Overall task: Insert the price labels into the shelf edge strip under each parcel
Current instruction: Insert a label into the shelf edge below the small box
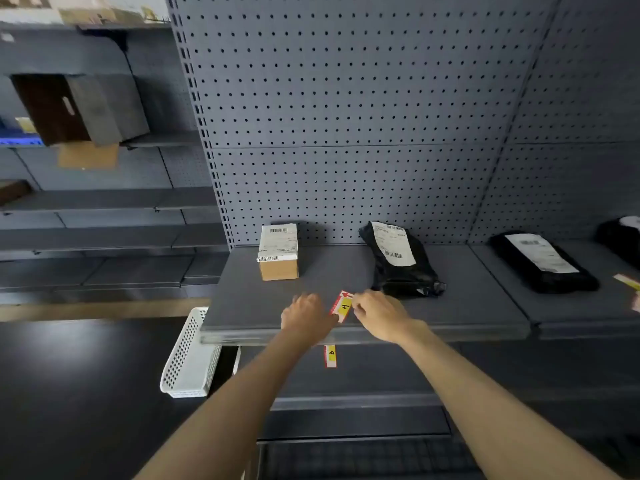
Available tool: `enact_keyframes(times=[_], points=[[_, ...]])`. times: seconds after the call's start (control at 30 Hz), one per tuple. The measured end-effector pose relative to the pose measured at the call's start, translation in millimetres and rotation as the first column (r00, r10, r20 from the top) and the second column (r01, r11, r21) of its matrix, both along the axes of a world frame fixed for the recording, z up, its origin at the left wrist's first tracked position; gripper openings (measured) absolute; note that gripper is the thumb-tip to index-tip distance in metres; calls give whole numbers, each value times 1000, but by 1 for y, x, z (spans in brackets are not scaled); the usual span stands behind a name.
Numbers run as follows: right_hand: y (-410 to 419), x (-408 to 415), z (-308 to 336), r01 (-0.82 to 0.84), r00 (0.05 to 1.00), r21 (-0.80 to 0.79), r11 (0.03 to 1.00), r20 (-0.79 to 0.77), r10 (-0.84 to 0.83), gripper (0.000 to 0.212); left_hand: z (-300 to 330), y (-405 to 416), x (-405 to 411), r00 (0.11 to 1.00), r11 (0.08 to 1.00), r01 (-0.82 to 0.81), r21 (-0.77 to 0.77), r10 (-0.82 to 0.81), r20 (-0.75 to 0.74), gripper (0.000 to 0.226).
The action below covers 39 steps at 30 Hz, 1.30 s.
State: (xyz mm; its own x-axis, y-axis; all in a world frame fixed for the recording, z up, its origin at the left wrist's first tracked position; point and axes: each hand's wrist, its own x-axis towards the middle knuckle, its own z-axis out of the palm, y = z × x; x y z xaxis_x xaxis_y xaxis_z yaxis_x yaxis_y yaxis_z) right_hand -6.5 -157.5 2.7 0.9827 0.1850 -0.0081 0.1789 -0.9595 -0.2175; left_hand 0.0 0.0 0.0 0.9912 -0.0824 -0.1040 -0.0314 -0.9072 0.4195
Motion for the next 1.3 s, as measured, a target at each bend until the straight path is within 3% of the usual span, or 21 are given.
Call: enact_keyframes(times=[0.13,0.37,0.53,0.7,0.8,0.87,1.0,1.2,1.3], points=[[4,14,-20,26,999,23,999,32,-26,21,-17,-17,16,998,991,-6,134,-2,62,53],[0,24,-40,66,996,85,994,47,-70,27,-37,-38,37,995,981,-100,164,93,46,51],[0,28,-37,71,997,144,987,26,-76,20,-37,-35,48,985,988,-156,-9,155,-77,50],[8,31,-24,108,992,266,958,41,-123,28,-24,-7,46,994,938,-106,-330,100,-35,23],[17,30,-13,98,988,504,858,56,-146,33,-13,26,39,999,908,2,-418,17,41,17],[27,26,-6,79,990,639,765,38,-133,24,-8,52,30,997,900,52,-432,-25,67,11],[60,15,-6,-8,1000,699,716,18,-6,2,-9,99,12,997,878,60,-474,-30,71,4],[105,8,-22,-57,998,637,769,65,20,9,-31,146,-18,982,945,2,-327,60,180,9],[111,9,-30,-42,998,624,780,68,-1,11,-50,158,-32,946,987,91,-131,-45,320,19]])
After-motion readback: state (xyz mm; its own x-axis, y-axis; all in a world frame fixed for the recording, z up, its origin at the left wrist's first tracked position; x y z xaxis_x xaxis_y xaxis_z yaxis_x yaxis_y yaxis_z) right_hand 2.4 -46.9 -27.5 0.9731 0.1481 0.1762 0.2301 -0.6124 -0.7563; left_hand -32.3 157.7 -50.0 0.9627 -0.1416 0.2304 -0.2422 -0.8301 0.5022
